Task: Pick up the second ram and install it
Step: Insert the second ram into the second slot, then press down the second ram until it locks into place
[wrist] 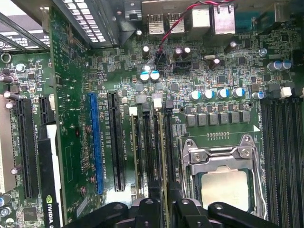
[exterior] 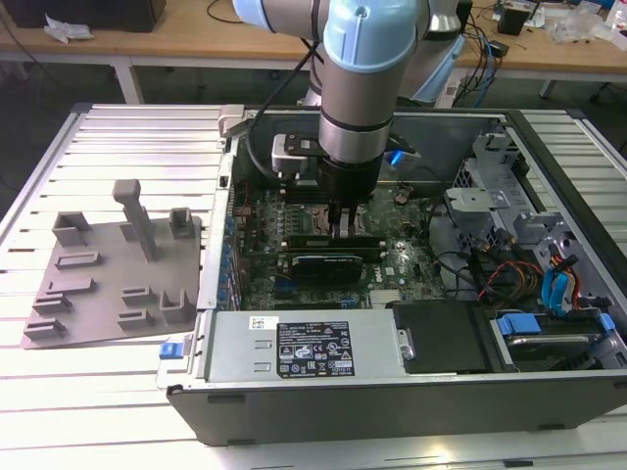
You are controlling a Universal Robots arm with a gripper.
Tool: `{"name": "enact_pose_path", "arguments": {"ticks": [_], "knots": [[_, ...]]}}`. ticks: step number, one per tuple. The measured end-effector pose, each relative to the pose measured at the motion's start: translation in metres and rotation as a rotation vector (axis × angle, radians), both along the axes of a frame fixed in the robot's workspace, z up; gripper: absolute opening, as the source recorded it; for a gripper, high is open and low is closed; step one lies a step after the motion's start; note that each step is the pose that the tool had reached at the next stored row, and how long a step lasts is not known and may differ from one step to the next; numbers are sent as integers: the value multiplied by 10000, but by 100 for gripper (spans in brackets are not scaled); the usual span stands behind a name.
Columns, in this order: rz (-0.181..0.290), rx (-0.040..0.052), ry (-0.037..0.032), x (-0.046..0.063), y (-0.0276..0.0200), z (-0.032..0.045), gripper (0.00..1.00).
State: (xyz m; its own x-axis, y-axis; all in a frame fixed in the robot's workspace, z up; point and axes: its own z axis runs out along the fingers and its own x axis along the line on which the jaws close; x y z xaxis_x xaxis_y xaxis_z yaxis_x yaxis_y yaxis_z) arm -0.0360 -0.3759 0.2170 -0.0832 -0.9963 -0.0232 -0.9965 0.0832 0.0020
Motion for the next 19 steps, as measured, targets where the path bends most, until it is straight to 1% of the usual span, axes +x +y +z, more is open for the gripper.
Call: {"name": "enact_pose_path", "arguments": {"ticks": [2,4,5,6,7,17,19], "knots": [[0,-5,-2,0,3,83,19],[0,-19,-8,0,19,228,19],[0,-35,-7,-1,29,285,19],[0,-67,-8,-1,50,391,11],[1,-78,-7,0,61,443,8],[0,-78,-8,-1,62,513,8],[-1,-79,-8,10,63,509,8]]}}
